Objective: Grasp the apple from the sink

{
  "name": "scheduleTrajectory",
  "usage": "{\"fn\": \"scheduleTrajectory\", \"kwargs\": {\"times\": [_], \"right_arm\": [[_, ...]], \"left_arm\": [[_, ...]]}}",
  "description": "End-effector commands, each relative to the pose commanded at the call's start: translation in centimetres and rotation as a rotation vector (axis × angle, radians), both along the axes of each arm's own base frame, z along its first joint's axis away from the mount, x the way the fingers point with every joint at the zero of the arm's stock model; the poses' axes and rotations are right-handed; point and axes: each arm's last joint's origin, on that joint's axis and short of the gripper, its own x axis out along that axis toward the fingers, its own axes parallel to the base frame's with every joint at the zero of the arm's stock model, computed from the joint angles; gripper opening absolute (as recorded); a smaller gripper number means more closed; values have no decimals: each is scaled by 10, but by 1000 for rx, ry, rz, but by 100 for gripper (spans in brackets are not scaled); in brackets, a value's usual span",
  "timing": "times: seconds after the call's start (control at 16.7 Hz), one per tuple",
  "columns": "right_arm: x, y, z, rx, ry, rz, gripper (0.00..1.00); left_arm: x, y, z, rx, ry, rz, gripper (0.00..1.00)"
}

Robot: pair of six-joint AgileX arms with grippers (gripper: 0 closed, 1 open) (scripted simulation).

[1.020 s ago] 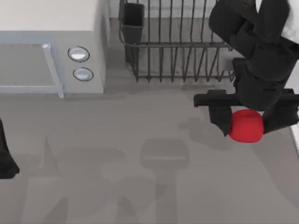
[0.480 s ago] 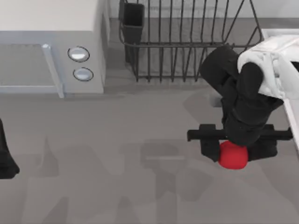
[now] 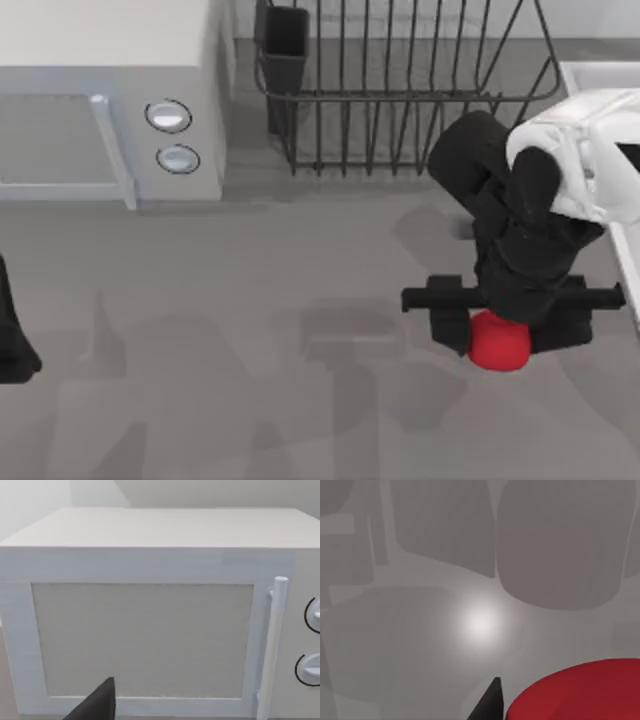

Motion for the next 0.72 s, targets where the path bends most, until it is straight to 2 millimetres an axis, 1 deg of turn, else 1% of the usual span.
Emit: {"fn": "scheduleTrajectory", "kwargs": {"times": [0.66,0.72], "right_arm": [[0,0,0,0,0,0,98],[0,0,0,0,0,0,100]], "left_arm": [[0,0,0,0,0,0,100],[0,0,0,0,0,0,100]]}}
